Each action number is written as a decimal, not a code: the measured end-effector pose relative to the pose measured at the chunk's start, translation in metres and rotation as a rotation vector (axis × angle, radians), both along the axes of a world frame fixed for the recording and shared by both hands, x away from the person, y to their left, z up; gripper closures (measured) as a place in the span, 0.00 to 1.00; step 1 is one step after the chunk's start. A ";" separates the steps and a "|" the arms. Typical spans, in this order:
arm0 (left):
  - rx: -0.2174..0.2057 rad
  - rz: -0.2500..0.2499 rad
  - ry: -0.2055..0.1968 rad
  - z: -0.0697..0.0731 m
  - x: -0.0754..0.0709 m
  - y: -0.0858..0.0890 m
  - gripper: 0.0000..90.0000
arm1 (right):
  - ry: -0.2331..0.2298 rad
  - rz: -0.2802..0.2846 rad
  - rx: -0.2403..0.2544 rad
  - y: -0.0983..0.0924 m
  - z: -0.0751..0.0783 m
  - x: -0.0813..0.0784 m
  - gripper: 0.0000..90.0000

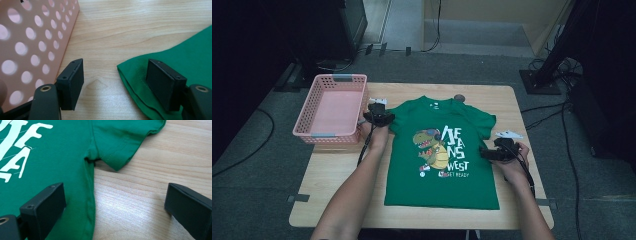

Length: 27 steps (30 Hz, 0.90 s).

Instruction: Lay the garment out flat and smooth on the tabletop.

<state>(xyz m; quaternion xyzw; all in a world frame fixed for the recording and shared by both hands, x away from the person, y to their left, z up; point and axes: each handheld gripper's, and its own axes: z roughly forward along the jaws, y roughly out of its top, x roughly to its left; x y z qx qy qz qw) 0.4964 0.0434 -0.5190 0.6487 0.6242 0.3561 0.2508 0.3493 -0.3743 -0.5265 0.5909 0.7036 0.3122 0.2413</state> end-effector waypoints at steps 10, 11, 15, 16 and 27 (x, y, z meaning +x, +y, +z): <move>-0.084 -0.052 -0.004 0.015 -0.011 -0.002 0.30 | 0.000 0.000 0.000 0.000 0.000 0.000 0.04; -0.101 -0.067 0.005 0.016 -0.012 -0.002 0.23 | 0.000 0.000 0.000 0.000 0.000 0.000 0.04; -0.119 -0.121 0.010 0.020 -0.019 -0.002 0.22 | 0.000 0.000 0.000 0.000 0.000 0.000 0.04; -0.137 -0.134 0.009 0.022 -0.021 -0.002 0.22 | 0.000 0.000 0.000 0.000 0.000 0.000 0.04; -0.294 -0.333 0.047 0.034 -0.042 0.008 0.03 | 0.000 0.000 0.000 0.000 0.000 0.000 0.04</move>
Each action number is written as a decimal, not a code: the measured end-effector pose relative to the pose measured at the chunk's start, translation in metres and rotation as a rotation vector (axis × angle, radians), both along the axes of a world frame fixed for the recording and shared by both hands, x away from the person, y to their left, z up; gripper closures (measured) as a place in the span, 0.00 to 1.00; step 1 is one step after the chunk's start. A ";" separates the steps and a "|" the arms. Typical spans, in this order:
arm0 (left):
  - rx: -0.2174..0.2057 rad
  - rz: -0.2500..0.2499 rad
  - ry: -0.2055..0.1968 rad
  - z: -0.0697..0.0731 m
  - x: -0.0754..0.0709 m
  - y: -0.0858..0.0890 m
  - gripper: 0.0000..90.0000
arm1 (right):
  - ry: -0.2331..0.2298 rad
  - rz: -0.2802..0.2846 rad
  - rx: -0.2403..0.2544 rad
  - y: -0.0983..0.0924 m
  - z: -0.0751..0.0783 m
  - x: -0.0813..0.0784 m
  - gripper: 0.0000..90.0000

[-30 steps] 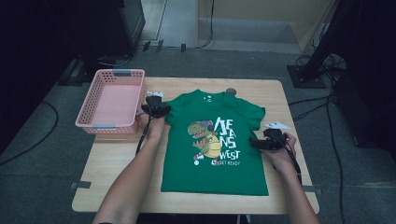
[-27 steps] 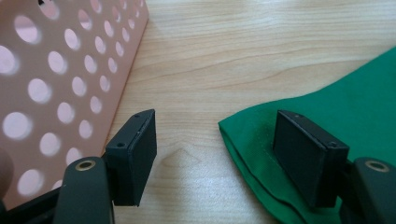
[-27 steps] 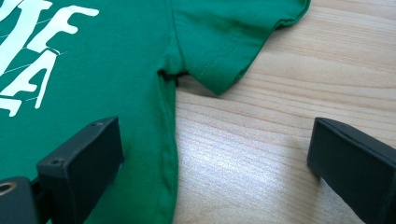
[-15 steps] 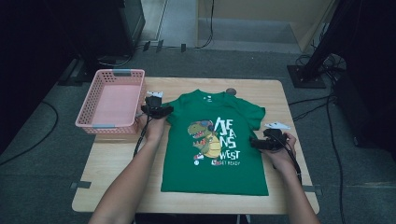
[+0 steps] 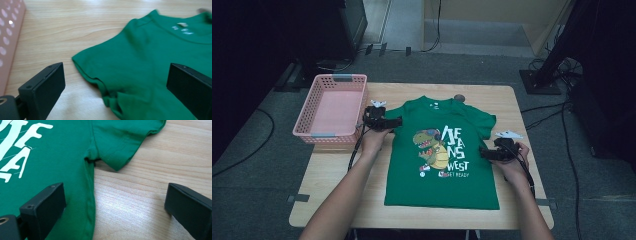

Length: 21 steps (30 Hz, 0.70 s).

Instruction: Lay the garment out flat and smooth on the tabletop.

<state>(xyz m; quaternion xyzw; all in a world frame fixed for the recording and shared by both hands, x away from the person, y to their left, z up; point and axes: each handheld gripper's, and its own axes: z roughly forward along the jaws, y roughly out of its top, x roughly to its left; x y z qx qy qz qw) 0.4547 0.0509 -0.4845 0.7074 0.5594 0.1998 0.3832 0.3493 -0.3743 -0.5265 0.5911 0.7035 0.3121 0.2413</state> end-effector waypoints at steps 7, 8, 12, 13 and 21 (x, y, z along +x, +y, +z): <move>-0.025 -0.090 -0.023 0.008 -0.023 0.006 0.02 | 0.000 -0.002 0.000 0.000 0.000 0.000 0.03; -0.027 -0.099 -0.028 0.009 -0.026 0.007 0.02 | 0.001 -0.003 0.000 0.000 0.000 0.000 0.03; -0.015 -0.129 -0.063 0.013 -0.040 0.011 0.00 | 0.002 -0.002 0.000 0.000 0.000 0.001 0.02; -0.010 -0.141 -0.066 0.013 -0.043 0.011 0.00 | 0.002 -0.001 0.000 0.000 0.000 0.001 0.02; 0.027 -0.174 -0.097 0.012 -0.067 0.021 0.00 | 0.008 0.002 -0.003 -0.001 0.000 0.001 0.00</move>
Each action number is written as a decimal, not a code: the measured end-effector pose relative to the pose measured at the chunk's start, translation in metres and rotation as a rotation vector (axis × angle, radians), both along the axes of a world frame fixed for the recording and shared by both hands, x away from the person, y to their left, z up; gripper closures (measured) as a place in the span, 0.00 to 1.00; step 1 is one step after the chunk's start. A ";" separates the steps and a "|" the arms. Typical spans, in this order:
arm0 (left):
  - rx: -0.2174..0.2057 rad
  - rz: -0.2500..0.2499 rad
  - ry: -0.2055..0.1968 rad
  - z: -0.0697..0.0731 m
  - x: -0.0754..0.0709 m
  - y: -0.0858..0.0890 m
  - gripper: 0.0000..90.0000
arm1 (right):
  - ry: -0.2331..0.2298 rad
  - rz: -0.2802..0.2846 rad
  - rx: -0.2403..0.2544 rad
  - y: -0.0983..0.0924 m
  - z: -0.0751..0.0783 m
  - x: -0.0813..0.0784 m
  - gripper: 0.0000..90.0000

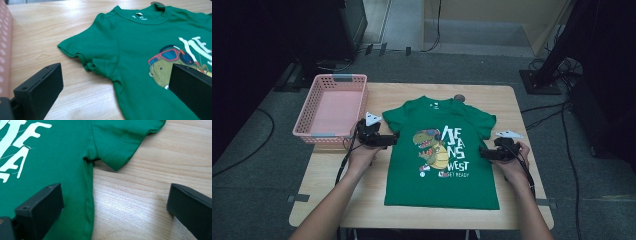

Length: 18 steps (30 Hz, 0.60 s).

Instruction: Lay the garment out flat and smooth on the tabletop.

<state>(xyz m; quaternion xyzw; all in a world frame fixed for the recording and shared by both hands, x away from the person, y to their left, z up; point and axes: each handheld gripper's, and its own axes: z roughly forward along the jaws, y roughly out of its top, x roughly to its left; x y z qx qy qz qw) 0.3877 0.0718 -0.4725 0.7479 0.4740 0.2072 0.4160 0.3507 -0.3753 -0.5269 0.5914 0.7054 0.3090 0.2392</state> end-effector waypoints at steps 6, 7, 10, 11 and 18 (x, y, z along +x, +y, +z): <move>-0.011 0.003 -0.009 0.003 -0.012 0.010 0.00 | 0.003 0.005 0.001 0.000 0.000 0.000 0.00; -0.011 -0.001 -0.006 0.003 -0.014 0.012 0.00 | 0.003 0.005 0.002 0.000 0.000 0.000 0.00; -0.009 -0.013 -0.001 0.002 -0.021 0.015 0.00 | 0.003 0.005 0.002 0.000 0.000 0.000 0.00; -0.001 -0.019 -0.004 0.002 -0.024 0.016 0.00 | 0.003 0.005 0.002 0.000 0.000 0.000 0.00; 0.019 -0.025 -0.017 -0.003 -0.042 0.022 0.00 | 0.003 0.007 0.002 0.000 0.000 0.000 0.00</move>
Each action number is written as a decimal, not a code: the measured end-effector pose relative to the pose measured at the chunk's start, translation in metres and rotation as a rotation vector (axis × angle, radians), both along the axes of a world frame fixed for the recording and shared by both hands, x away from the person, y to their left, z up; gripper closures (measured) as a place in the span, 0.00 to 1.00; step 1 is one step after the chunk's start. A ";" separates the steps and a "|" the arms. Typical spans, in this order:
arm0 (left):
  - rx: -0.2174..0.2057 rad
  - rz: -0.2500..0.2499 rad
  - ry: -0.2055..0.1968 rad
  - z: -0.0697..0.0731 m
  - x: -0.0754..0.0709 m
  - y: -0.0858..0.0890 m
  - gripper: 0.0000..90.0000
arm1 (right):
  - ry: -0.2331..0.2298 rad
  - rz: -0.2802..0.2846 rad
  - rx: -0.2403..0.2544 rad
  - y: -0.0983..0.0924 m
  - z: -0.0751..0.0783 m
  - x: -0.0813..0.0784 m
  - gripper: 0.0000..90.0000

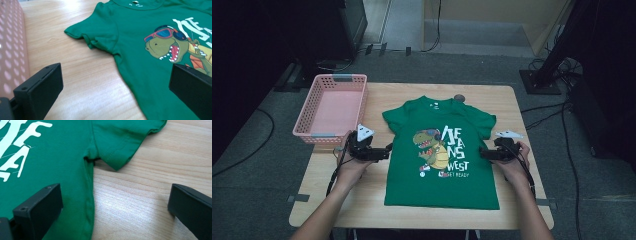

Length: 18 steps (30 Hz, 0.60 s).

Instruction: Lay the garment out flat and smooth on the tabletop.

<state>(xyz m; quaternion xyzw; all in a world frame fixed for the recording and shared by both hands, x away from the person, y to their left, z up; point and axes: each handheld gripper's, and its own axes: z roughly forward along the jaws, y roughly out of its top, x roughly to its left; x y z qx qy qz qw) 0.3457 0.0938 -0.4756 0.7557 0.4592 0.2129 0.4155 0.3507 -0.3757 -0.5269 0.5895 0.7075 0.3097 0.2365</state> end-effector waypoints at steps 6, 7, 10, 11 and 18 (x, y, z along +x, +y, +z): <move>0.012 0.013 -0.004 -0.005 -0.011 0.004 0.00 | 0.000 0.001 0.000 0.000 0.000 0.000 0.00; 0.006 0.013 -0.003 -0.005 -0.013 0.005 0.00 | 0.000 0.002 -0.001 0.000 0.000 0.000 0.00; 0.006 0.024 -0.010 -0.006 -0.017 0.011 0.00 | 0.000 0.002 0.000 0.000 0.000 0.000 0.00; 0.013 0.032 -0.014 -0.006 -0.018 0.012 0.00 | 0.000 0.002 0.000 0.000 0.000 0.000 0.00; 0.023 0.069 -0.010 -0.009 -0.028 0.027 0.00 | 0.000 0.002 0.000 0.000 0.000 0.000 0.00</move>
